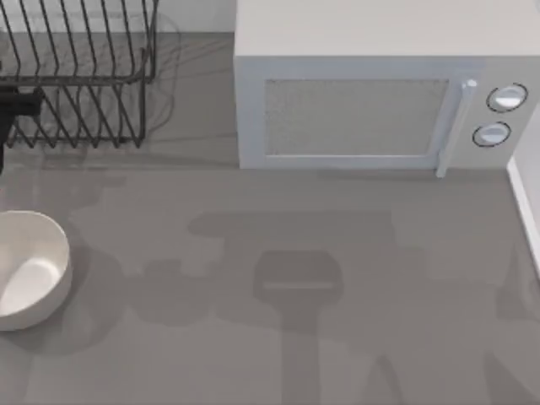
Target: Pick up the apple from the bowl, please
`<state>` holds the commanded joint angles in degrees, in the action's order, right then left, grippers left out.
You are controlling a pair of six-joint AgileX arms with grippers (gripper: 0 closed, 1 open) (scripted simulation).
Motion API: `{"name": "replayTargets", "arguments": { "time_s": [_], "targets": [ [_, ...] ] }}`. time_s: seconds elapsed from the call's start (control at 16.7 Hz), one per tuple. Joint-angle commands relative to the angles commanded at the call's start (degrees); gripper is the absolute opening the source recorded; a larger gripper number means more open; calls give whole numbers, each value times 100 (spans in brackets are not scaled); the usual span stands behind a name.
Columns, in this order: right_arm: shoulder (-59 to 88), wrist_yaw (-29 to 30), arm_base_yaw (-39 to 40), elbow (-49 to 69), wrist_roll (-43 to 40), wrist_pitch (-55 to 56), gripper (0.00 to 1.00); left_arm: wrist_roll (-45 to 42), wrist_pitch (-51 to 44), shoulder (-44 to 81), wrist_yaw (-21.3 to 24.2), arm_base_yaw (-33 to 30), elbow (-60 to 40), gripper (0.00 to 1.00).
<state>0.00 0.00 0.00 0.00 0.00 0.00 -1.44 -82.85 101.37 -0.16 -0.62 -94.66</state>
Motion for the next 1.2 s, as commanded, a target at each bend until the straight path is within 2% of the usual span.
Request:
{"name": "replayTargets", "arguments": {
  "time_s": [0.3, 0.78, 0.96, 1.2],
  "targets": [
    [0, 0, 0, 0, 0, 0, 100, 24, -1460, -236, -1, -19, -1401, 0],
    [0, 0, 0, 0, 0, 0, 100, 105, -1575, -181, -4, -82, -1583, 0],
    [0, 0, 0, 0, 0, 0, 100, 666, -1364, 296, 3, -642, -1767, 0],
    [0, 0, 0, 0, 0, 0, 100, 1887, -878, 1180, 16, -1849, -2058, 0]
  ]
}}
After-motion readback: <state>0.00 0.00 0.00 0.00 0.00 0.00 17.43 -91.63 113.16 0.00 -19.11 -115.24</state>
